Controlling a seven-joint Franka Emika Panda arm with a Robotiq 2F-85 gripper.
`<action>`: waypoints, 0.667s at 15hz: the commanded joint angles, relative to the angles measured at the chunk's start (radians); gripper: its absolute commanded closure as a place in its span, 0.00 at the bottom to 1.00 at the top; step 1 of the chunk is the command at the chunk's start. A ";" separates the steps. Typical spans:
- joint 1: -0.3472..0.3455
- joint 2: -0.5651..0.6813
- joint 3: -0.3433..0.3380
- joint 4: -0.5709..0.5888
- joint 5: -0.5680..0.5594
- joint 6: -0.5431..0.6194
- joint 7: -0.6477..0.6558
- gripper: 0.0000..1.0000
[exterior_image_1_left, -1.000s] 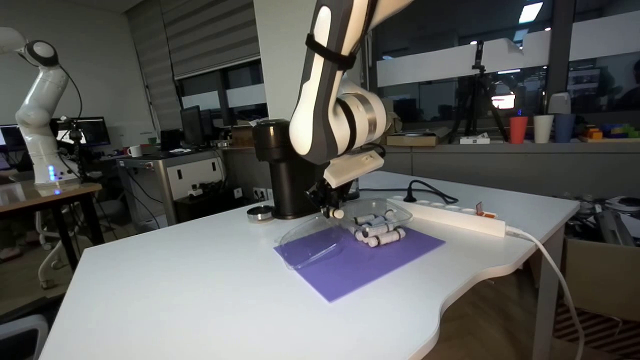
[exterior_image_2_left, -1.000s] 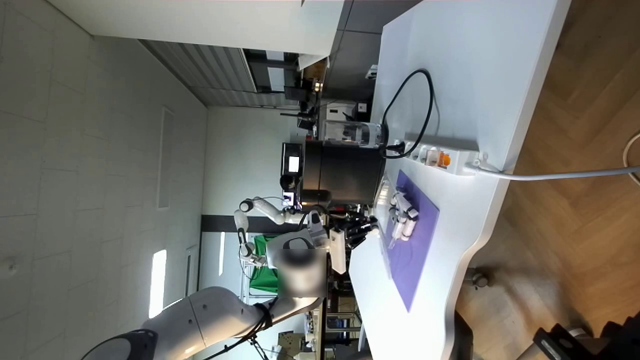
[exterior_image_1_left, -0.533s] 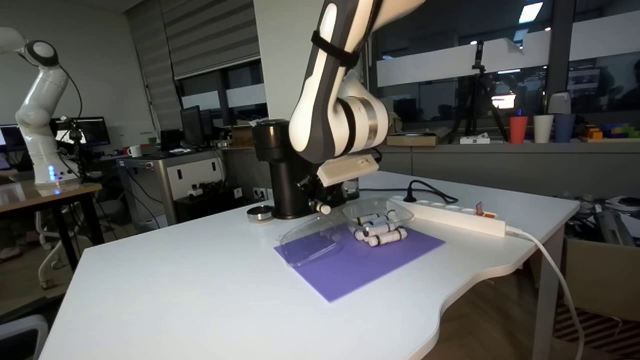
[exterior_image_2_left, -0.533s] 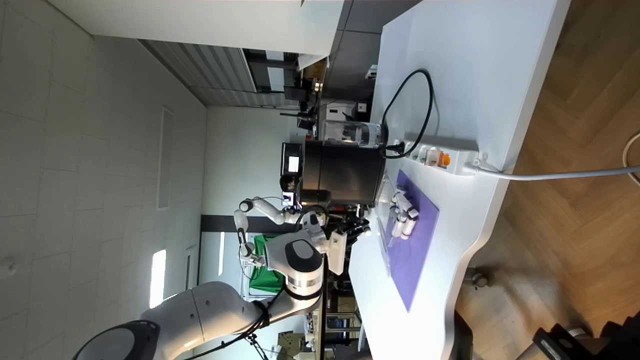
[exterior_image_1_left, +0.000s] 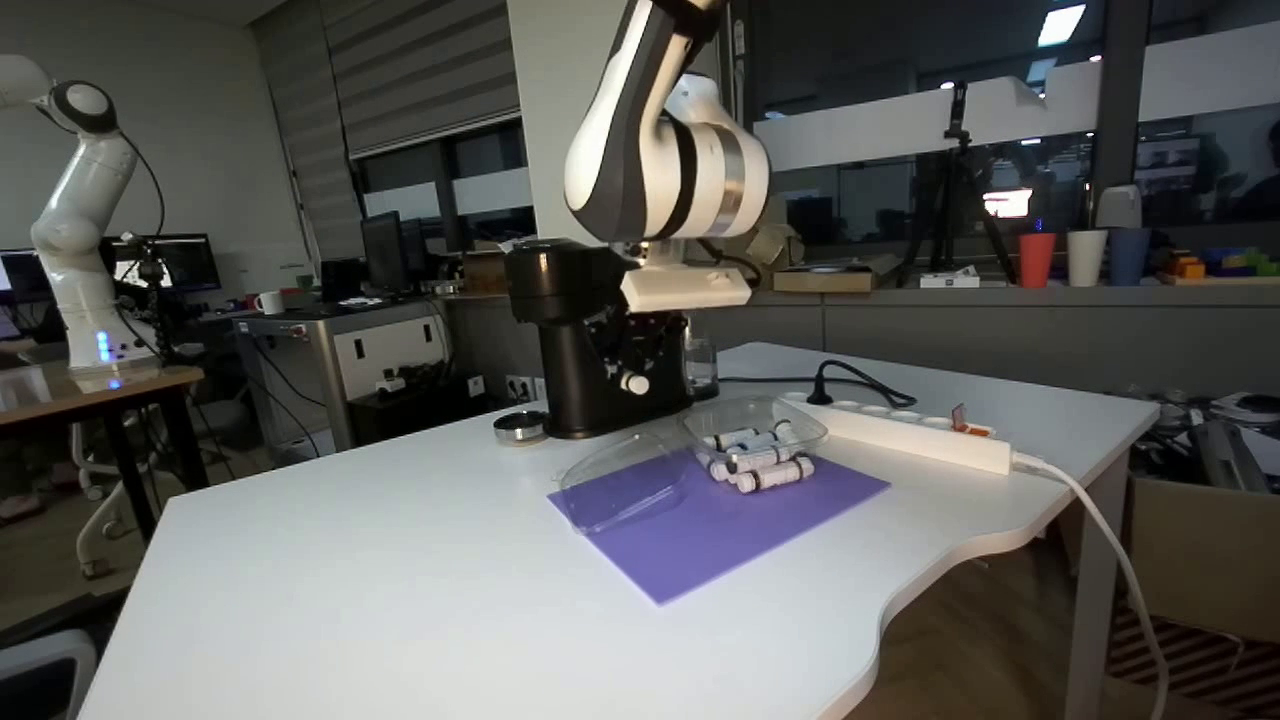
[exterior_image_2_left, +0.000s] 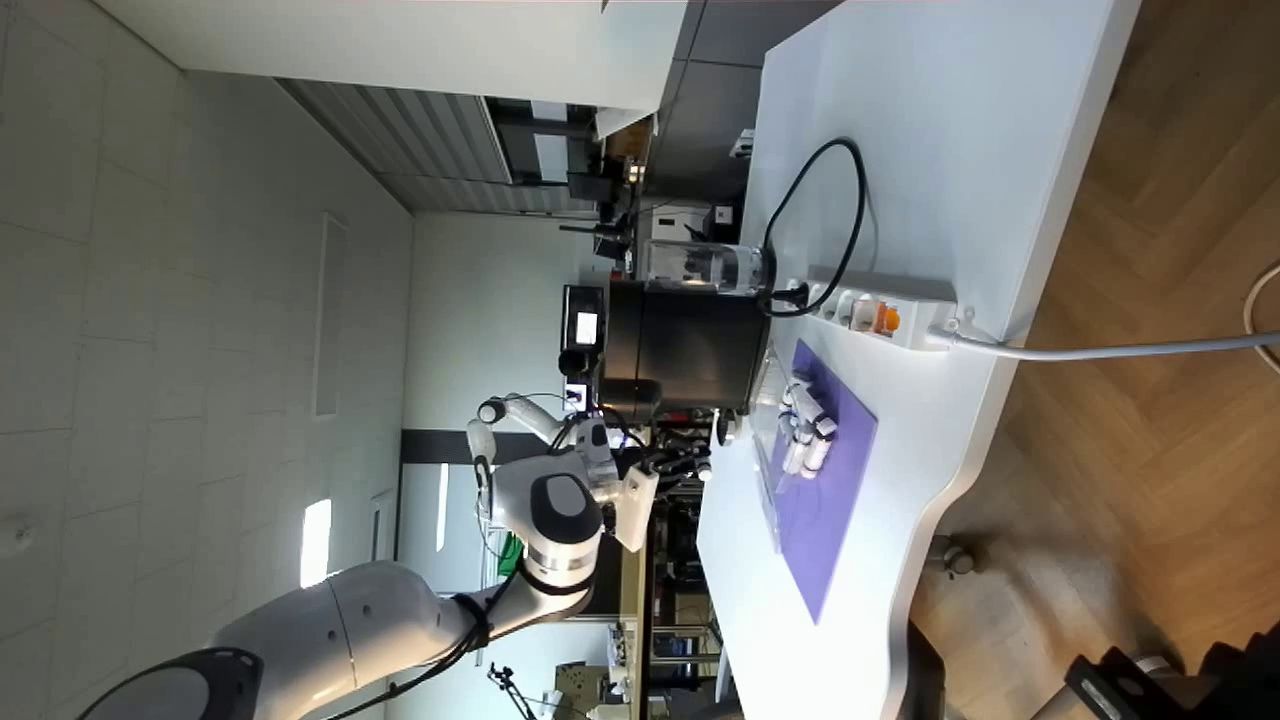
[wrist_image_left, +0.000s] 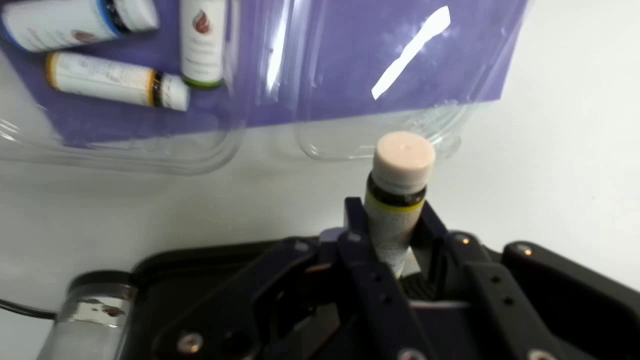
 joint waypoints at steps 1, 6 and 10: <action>0.097 -0.118 -0.157 -0.064 -0.052 -0.188 0.103 0.93; 0.118 -0.128 -0.243 -0.135 -0.126 -0.086 0.141 0.93; 0.142 -0.092 -0.296 -0.206 -0.121 0.060 0.180 0.93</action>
